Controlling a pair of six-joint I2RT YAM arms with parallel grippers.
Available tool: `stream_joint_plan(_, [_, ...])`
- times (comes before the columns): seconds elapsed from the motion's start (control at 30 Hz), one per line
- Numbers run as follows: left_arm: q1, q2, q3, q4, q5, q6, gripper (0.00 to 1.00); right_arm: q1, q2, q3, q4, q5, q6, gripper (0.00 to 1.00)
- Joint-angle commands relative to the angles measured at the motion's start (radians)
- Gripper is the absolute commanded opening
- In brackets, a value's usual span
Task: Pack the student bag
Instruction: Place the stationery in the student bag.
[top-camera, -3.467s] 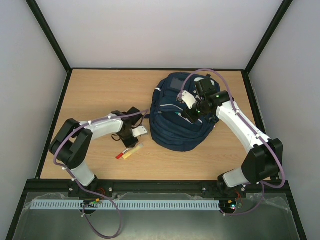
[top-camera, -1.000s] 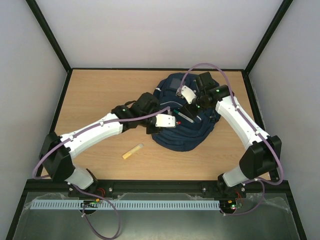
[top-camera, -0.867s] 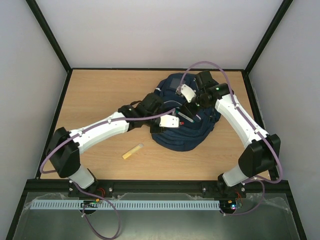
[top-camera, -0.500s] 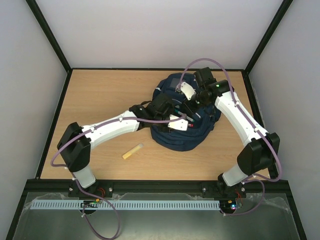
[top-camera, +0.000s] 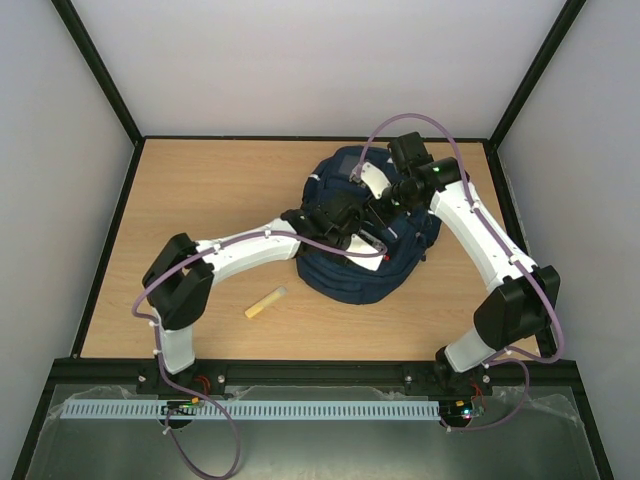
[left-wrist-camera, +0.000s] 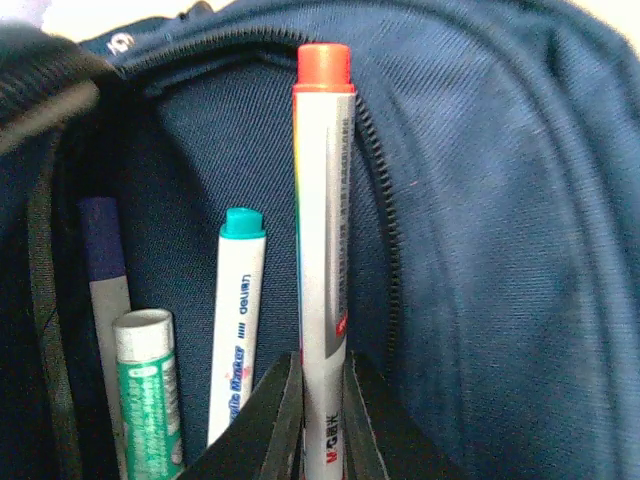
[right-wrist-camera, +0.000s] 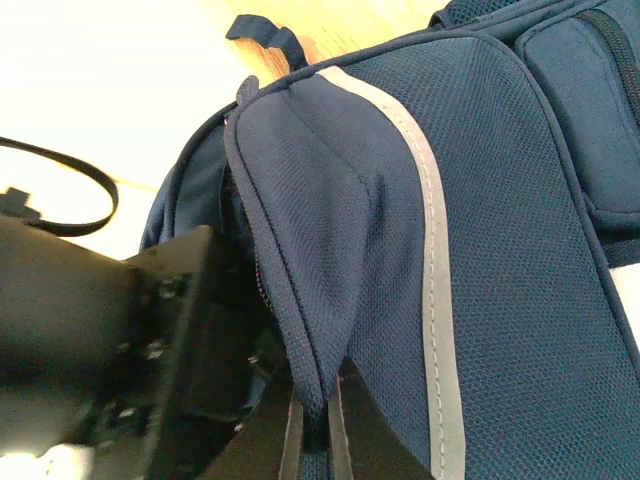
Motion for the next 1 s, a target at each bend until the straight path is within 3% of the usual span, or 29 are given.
stream_joint_plan(0.0, [0.02,0.072,0.044,0.0,-0.09,0.082,0.03,0.007,-0.042,0.055,-0.015,-0.127,0.006,0.01])
stream_joint_plan(0.13, [0.02,0.097,0.016,0.103,-0.161,0.093,0.03,0.007,-0.043,0.056,-0.013,-0.131,0.01,0.01])
stream_joint_plan(0.3, [0.032,0.148,-0.036,0.353,-0.372,0.066,0.06,0.007,-0.044,0.058,-0.01,-0.13,0.017,0.01])
stream_joint_plan(0.4, [0.049,0.156,-0.011,0.404,-0.427,-0.024,0.15,0.008,-0.047,0.052,-0.012,-0.133,0.023,0.01])
stream_joint_plan(0.5, [0.054,0.145,0.023,0.375,-0.434,-0.125,0.35,0.007,-0.047,0.043,-0.011,-0.13,0.024,0.01])
stream_joint_plan(0.57, [0.053,0.134,0.055,0.335,-0.426,-0.186,0.42,0.008,-0.046,0.042,-0.007,-0.127,0.025,0.01])
stream_joint_plan(0.73, [0.055,0.099,0.147,0.195,-0.371,-0.335,0.43,0.007,-0.042,0.043,-0.002,-0.124,0.03,0.01])
stream_joint_plan(0.97, [0.057,-0.117,0.019,0.058,-0.019,-0.351,0.47,0.007,-0.043,0.015,0.006,-0.114,0.034,0.01])
